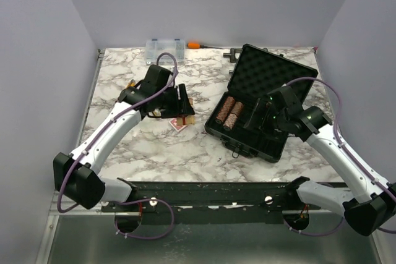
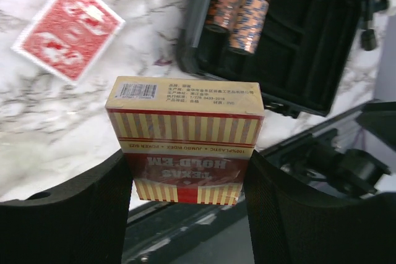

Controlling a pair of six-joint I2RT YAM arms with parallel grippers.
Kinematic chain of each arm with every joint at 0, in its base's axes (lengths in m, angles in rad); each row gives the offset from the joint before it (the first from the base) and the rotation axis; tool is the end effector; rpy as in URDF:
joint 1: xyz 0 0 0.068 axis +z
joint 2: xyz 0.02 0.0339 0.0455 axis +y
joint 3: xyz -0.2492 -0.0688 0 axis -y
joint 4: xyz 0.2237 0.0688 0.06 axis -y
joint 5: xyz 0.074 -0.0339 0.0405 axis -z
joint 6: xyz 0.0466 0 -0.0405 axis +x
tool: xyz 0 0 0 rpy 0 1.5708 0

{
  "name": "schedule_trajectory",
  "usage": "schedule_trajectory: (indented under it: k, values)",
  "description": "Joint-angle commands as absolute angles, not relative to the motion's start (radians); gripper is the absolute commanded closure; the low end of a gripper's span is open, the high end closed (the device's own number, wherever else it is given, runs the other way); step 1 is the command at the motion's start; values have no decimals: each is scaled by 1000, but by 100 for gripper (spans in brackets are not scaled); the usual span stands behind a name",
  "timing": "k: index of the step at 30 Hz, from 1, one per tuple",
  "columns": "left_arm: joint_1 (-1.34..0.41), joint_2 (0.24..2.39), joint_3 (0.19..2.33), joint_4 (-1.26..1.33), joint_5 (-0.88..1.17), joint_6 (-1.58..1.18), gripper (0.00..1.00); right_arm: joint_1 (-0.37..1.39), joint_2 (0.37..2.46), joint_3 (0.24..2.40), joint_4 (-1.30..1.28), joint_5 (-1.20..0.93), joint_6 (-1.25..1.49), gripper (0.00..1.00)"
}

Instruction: Pack up texas hold em set

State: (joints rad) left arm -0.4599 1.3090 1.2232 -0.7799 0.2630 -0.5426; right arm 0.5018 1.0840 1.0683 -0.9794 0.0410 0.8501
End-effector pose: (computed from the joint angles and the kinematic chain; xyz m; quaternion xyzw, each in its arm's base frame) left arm 0.2282 -0.1265 0.3042 0.0068 0.9315 -0.2724 0.2411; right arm 0.1707 0.0915 0.2891 0.1718 0.9431 0.1622 0.2337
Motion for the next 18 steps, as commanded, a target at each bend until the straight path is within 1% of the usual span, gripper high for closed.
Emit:
schedule_trajectory:
  k: [1, 9, 18]
  values:
    - [-538, 1403, 1335, -769, 363, -804, 100, 497, 1026, 1100, -1062, 165, 906, 0]
    - [-691, 1576, 1523, -774, 396, -1077, 100, 496, 936, 1091, -1154, 302, 1027, 0]
    - [-778, 1741, 1570, -694, 475, -1416, 100, 497, 875, 1124, -1233, 393, 1131, 1]
